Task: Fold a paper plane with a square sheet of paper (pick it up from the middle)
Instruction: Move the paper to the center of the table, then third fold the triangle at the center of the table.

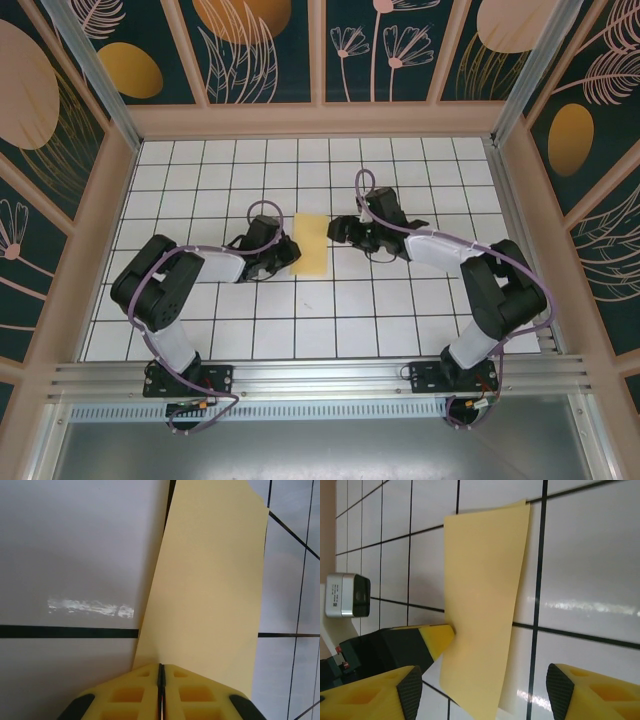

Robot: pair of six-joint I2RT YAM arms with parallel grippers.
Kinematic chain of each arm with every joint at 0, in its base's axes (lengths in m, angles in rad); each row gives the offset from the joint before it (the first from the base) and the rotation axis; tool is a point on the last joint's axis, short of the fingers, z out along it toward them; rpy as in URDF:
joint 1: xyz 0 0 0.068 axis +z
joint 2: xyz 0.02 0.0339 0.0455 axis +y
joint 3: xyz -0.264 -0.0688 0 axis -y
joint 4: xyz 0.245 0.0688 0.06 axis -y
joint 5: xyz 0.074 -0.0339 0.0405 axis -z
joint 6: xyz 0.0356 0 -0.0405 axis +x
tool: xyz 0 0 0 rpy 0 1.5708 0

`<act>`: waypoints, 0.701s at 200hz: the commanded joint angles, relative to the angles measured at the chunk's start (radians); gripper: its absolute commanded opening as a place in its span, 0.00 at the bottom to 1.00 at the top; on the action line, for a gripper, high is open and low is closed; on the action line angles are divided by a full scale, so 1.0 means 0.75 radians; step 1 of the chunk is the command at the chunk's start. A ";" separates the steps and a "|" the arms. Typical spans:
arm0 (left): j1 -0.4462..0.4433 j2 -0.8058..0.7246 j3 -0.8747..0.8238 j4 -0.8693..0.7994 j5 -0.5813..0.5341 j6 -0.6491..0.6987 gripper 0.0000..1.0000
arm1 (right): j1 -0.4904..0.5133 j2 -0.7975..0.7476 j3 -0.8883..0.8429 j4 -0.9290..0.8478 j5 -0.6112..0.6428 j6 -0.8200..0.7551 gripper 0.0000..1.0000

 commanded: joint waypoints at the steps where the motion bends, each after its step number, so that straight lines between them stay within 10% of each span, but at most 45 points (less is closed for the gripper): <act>1: -0.020 0.024 -0.042 -0.003 0.034 -0.112 0.12 | 0.002 -0.042 -0.063 -0.005 -0.110 0.096 0.67; 140: -0.025 0.032 -0.027 -0.032 0.018 -0.113 0.12 | 0.114 0.147 -0.103 0.164 -0.225 0.308 0.47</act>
